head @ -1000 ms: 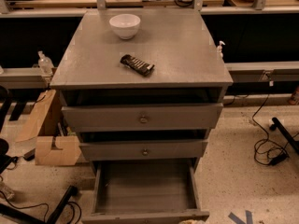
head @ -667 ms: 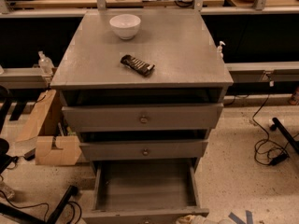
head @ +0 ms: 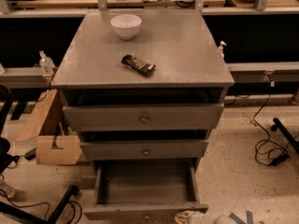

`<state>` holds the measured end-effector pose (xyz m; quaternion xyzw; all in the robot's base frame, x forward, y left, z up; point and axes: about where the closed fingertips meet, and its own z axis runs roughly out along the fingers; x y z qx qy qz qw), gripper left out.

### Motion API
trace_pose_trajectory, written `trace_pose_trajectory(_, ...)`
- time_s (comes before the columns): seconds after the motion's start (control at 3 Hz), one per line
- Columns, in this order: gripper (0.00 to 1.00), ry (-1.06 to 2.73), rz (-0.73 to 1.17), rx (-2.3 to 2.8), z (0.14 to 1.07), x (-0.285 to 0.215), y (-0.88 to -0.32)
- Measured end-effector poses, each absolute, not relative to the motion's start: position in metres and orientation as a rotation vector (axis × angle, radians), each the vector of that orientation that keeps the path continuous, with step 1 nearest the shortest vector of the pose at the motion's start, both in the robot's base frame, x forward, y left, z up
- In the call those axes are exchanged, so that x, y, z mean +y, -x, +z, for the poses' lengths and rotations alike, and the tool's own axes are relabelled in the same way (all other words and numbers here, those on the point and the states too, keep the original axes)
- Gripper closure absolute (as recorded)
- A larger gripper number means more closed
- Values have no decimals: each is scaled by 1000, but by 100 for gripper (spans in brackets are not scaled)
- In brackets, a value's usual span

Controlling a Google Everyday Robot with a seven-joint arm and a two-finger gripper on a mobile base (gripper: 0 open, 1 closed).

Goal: Close bottom drawer

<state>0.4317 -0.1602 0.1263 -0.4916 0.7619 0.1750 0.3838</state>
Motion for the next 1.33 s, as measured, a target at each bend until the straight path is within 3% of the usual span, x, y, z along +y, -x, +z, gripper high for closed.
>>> trace_pose_trajectory(1.0,100,1273,441,1900,133,-149,-456)
trace_pose_trajectory(1.33,100,1294,444,1850,140,-132,-488)
